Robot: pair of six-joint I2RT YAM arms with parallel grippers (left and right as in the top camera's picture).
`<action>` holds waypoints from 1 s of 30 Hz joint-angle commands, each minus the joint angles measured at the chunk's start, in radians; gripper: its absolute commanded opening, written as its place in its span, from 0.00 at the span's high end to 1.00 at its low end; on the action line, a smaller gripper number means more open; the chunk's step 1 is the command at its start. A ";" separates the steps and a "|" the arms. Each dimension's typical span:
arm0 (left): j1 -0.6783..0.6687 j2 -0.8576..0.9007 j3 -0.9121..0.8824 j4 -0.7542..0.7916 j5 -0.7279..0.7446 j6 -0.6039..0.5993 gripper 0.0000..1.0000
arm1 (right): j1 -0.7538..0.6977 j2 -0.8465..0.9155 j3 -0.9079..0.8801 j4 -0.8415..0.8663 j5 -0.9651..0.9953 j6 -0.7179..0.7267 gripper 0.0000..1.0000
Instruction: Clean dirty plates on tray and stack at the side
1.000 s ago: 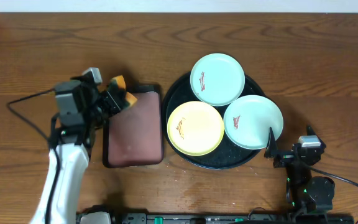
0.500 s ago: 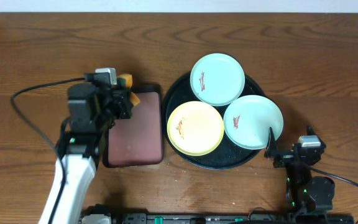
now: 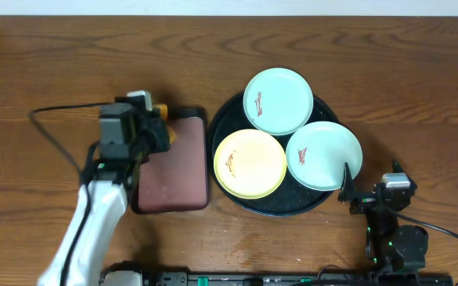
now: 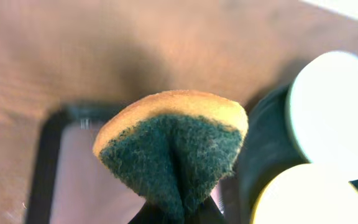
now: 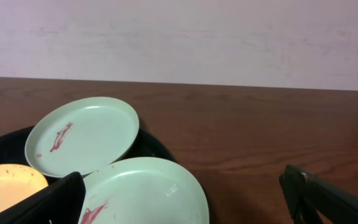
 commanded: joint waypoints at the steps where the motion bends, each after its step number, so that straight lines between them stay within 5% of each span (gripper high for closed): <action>1: -0.002 -0.157 0.020 0.006 0.048 -0.009 0.93 | 0.005 -0.005 0.000 -0.006 0.000 -0.005 0.01; 7: -0.003 -0.258 0.005 -0.082 -0.011 -0.009 0.93 | 0.005 -0.005 0.000 -0.006 0.000 -0.005 0.01; 17: -0.002 0.046 -0.040 -0.065 -0.092 -0.008 0.92 | 0.005 -0.005 0.000 -0.006 0.000 -0.005 0.01; 25: -0.003 -0.236 0.071 -0.090 0.036 -0.010 0.93 | 0.005 -0.005 0.000 -0.006 0.000 -0.005 0.01; 30: -0.003 -0.372 0.040 -0.087 -0.029 -0.009 0.93 | 0.005 -0.005 0.000 -0.006 0.000 -0.005 0.01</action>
